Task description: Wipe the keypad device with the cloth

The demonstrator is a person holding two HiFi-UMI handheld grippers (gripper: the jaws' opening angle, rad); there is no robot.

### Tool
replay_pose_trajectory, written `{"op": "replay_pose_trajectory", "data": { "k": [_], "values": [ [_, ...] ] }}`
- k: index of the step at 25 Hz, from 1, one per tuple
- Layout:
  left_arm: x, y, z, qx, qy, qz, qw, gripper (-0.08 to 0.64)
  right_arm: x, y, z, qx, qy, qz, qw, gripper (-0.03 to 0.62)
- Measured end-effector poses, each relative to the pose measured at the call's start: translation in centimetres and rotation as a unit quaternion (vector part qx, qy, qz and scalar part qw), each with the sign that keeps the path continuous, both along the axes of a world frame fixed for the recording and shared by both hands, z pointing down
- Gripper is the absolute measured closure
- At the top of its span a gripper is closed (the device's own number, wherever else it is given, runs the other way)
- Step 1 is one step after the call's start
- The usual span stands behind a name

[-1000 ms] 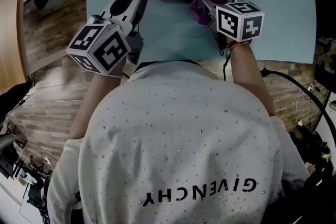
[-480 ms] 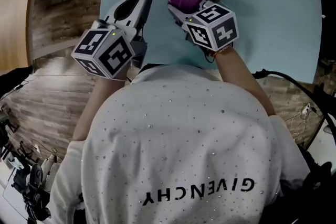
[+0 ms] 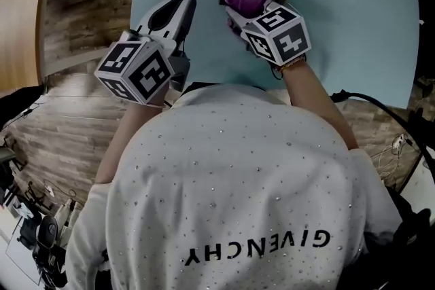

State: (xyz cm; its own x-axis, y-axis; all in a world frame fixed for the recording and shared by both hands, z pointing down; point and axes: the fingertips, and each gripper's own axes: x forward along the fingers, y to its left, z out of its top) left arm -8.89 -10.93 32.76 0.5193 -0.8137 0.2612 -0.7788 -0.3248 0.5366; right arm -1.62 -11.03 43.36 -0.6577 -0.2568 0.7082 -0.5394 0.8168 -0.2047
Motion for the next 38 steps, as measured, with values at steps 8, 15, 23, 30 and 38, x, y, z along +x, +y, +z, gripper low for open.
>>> {"op": "replay_pose_trajectory", "data": {
  "k": [8, 15, 23, 30, 38],
  "values": [
    [4.0, -1.1, -0.5, 0.011, 0.006, 0.048, 0.9988, 0.560, 6.6, -1.1, -0.2, -0.011, -0.013, 0.096, 0.995, 0.557],
    [6.0, -1.1, -0.4, 0.013, 0.010, 0.073, 0.9972, 0.560, 10.8, -1.4, 0.1, -0.013, -0.010, 0.161, 0.987, 0.557],
    [5.5, -0.7, -0.8, 0.017, 0.007, 0.059, 0.9981, 0.560, 10.9, -1.3, -0.2, -0.016, -0.015, 0.173, 0.985, 0.557],
    [3.5, 0.1, -0.4, 0.011, 0.002, 0.017, 0.9998, 0.560, 5.6, -1.0, -0.6, -0.015, -0.024, 0.090, 0.996, 0.557],
    [-0.7, 1.3, -0.3, 0.003, -0.003, -0.036, 0.9993, 0.560, -1.3, 1.2, -0.6, -0.009, -0.011, -0.027, 1.000, 0.557]
  ]
}}
